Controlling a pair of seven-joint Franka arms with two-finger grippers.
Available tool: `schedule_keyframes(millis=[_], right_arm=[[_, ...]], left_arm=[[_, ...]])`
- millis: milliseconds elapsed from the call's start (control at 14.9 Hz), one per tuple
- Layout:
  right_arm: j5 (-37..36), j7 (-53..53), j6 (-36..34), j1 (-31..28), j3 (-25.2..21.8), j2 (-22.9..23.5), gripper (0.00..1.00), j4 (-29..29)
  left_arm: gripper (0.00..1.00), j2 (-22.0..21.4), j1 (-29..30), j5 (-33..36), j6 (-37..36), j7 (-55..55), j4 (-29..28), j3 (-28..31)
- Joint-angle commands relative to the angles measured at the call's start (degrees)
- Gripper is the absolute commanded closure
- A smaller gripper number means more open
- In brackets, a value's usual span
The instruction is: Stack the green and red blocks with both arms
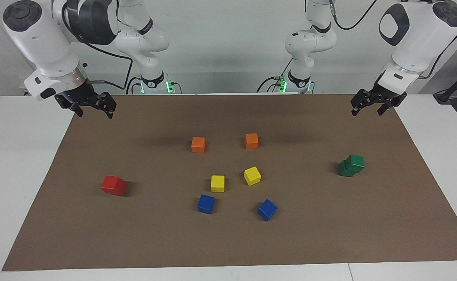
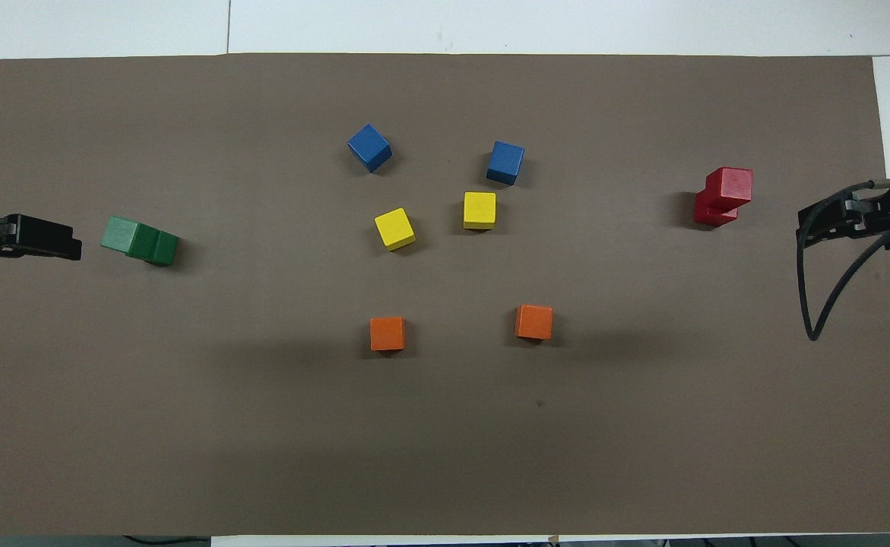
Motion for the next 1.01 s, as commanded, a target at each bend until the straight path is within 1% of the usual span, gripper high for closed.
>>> schedule_keyframes(millis=[0,134,403,538,941], right_arm=[[0.25,-1.79,0.82,0.17,-0.42,-0.35,0.0,-0.13],[0.34,-1.7,2.66,0.26,-0.42,-0.43,0.0,-0.13],[0.34,-1.78,2.93,0.26,-0.51,-0.52,0.0,-0.13],[0.34,-1.7,2.93,0.26,-0.51,-0.61,0.0,-0.13],[0.08,-1.7,2.93,0.26,-0.51,-0.61,0.0,-0.13]], left_arm=[[0.0,0.35,-1.32,0.32,-1.21,-0.72,1.29,0.04],[0.0,0.35,-1.4,0.66,-1.13,-0.8,1.29,0.04],[0.0,0.35,-1.4,1.89,-0.6,-2.46,1.29,0.04],[0.0,0.35,-1.41,3.56,-0.6,-3.44,1.2,0.04],[0.0,0.35,-1.41,3.74,-0.25,-4.49,1.2,-0.05]])
